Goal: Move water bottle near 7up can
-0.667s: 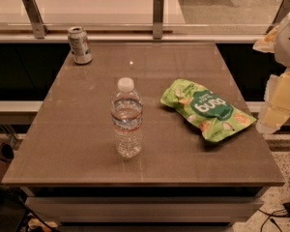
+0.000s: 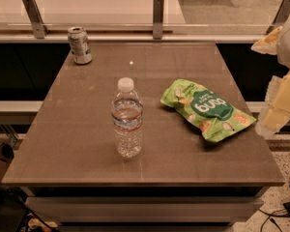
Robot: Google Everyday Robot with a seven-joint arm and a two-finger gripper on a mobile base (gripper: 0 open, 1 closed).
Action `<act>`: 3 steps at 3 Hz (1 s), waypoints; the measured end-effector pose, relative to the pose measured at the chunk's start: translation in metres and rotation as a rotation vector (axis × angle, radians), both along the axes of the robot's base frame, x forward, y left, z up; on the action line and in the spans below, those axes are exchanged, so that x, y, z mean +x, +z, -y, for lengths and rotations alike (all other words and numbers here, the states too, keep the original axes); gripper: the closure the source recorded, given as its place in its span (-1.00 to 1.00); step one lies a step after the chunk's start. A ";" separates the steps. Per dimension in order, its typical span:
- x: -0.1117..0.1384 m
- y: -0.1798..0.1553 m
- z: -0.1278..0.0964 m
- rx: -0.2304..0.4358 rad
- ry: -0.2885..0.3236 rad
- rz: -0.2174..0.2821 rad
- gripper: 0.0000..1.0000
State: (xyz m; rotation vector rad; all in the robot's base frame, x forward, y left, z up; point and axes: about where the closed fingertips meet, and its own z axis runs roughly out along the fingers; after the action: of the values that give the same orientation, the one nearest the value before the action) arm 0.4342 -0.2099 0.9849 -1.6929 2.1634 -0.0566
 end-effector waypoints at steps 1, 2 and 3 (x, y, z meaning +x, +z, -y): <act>-0.010 -0.004 -0.008 0.152 0.071 0.018 -1.00; -0.019 -0.002 -0.029 0.299 0.149 0.030 -1.00; -0.022 0.008 -0.057 0.453 0.224 0.051 -1.00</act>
Offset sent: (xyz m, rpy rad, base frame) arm -0.0359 0.0611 0.0076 0.5451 -0.0296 0.2644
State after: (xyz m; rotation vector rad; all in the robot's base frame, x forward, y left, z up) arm 0.4120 -0.1528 0.9925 -1.6249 1.7643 0.4152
